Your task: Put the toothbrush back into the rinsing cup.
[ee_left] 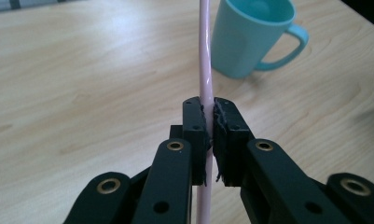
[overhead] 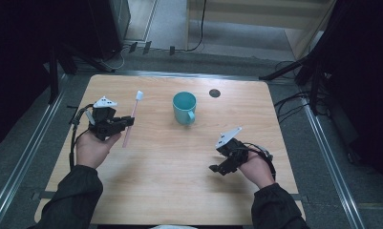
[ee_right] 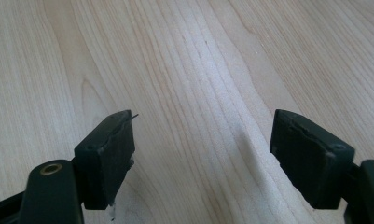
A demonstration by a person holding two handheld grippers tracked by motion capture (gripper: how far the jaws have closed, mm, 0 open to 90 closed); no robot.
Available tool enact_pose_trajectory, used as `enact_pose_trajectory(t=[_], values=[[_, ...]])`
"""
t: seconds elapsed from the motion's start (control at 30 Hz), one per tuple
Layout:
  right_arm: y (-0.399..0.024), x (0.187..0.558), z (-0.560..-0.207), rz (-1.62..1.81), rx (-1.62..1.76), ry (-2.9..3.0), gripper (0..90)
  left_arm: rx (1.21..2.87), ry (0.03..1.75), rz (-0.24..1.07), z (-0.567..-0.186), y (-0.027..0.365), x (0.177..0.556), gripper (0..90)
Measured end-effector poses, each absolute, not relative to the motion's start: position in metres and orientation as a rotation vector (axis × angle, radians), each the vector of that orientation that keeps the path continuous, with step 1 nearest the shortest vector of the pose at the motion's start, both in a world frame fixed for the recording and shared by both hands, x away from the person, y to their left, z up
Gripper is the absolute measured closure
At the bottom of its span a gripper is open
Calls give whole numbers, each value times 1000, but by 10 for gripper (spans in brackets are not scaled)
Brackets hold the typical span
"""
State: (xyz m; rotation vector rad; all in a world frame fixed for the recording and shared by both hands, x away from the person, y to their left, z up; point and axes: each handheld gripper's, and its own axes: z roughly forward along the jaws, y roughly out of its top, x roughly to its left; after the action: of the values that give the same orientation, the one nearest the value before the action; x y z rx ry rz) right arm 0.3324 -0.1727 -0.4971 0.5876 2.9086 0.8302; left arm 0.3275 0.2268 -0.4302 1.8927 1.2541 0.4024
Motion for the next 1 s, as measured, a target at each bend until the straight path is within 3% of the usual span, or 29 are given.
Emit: enact_pose_trajectory(t=[1.0], values=[[-174, 329, -496, 839, 579, 2902, 219, 1831, 1166, 395, -408, 182, 364, 840]])
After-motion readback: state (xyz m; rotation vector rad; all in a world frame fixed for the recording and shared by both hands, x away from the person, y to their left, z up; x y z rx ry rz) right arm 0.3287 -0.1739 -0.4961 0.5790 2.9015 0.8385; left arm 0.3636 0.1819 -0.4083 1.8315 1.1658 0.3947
